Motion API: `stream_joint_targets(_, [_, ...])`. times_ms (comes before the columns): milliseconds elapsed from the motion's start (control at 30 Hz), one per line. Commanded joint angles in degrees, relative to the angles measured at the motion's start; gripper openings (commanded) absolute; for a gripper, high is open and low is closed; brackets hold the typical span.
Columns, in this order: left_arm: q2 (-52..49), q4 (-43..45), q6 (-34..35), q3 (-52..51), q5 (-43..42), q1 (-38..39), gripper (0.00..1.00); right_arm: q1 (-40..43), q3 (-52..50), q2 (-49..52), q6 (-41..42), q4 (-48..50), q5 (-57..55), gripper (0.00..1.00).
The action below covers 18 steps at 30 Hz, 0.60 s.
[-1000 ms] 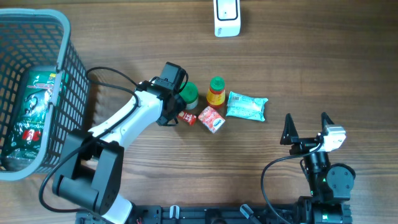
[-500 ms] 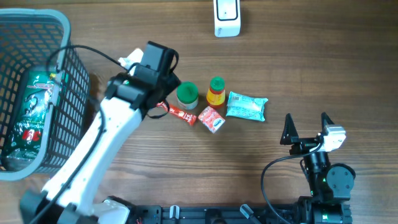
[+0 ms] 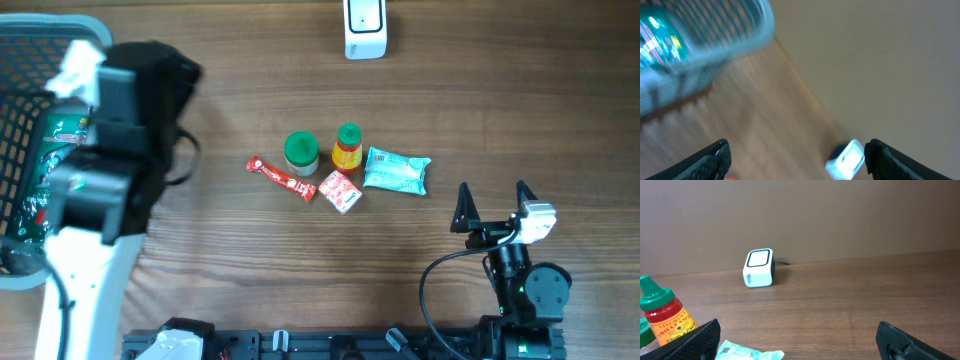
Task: Scan the item barcode
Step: 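Release the stick on the table and withdraw the left gripper, then reach the left gripper back into the basket toward the green bag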
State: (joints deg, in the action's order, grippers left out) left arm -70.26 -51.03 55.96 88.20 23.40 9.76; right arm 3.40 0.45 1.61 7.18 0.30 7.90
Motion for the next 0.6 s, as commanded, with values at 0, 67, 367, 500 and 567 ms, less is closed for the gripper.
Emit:
stream_joint_targets(0, [1.2, 0.0, 0.0, 2.4, 2.7, -7.2, 0.93, -0.3, -0.1, 0.1, -1.0, 0.2, 0.3, 1.0])
stream_joint_targets(67, [1.3, 0.2, 0.4, 2.5, 2.7, -10.5, 0.94, -0.3, -0.1, 0.1, -1.0, 0.2, 0.3, 1.0])
stream_joint_targets(367, [0.5, -2.6, 9.5, 2.5, 2.0, -26.8, 1.0, -0.3, -0.1, 0.1, -1.0, 0.2, 0.3, 1.0])
stream_joint_targets(500, [-1.0, -6.9, 18.5, 2.4, 2.0, -32.1, 1.0, -0.3, -0.1, 0.1, -1.0, 0.2, 0.3, 1.0])
stream_joint_targets(567, [-2.6, -10.0, 24.3, 2.4, 1.2, -35.0, 1.0, -0.3, -0.1, 0.1, -1.0, 0.2, 0.3, 1.0])
